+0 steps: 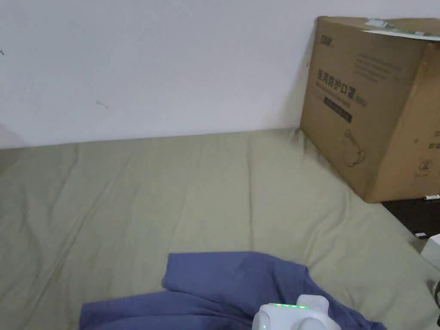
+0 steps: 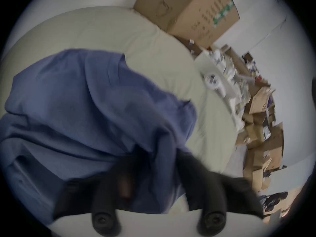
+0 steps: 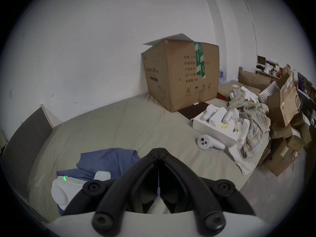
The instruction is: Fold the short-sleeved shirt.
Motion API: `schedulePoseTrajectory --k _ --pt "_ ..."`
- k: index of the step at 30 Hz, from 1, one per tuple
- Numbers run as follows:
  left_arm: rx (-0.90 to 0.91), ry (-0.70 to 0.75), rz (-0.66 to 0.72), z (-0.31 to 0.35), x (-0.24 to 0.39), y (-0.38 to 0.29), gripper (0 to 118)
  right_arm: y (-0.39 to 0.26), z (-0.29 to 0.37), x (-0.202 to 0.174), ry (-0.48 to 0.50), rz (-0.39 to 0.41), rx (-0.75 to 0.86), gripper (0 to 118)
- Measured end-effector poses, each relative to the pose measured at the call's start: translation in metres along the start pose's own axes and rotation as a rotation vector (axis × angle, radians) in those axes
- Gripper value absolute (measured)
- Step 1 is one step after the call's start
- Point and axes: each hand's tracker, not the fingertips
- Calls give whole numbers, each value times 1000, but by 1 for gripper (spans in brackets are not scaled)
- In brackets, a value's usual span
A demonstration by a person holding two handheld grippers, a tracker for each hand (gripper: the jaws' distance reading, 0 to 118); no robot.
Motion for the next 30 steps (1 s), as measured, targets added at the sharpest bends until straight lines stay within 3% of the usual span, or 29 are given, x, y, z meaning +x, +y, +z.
schedulePoseTrajectory --k 1,2,3,5,7,8,10,11,18,23,24,25,27,28,30 --pt "-18 9 0 2 -2 -5 90 -1 -2 0 -1 1 -7 0" --pt "-11 -7 27 3 -7 -6 111 -2 -4 -1 -2 3 -13 0" --pt "-7 -24 49 8 -11 -6 118 -2 -7 -3 -3 6 -17 0" --pt "76 -30 70 34 -17 0 111 -2 -11 -10 4 8 -23 0" --pt "105 -7 47 59 -26 5 97 -1 -13 -18 32 11 -24 0" --pt "146 9 37 75 -32 6 82 -1 -13 -25 42 15 -23 0" --pt "210 51 50 109 -47 2 20 -2 -13 -39 78 33 -24 0" --pt "244 88 71 122 -57 -3 1 -4 -15 -43 93 44 -29 0" --pt "323 275 265 195 -153 -53 0 -20 -18 -94 199 137 -79 0" --pt "395 431 307 242 -224 -55 1 -25 -33 -108 246 166 -97 0" --pt "402 460 329 246 -239 -54 12 -26 -35 -111 254 172 -99 0" --pt "389 488 360 248 -253 -51 33 -26 -37 -114 259 179 -102 0" --pt "342 516 404 243 -282 -45 105 -32 -43 -117 268 193 -112 0" --pt "336 505 402 239 -293 -41 112 -34 -46 -119 271 199 -121 0" --pt "329 510 415 227 -310 -31 103 -39 -52 -121 271 208 -141 0"
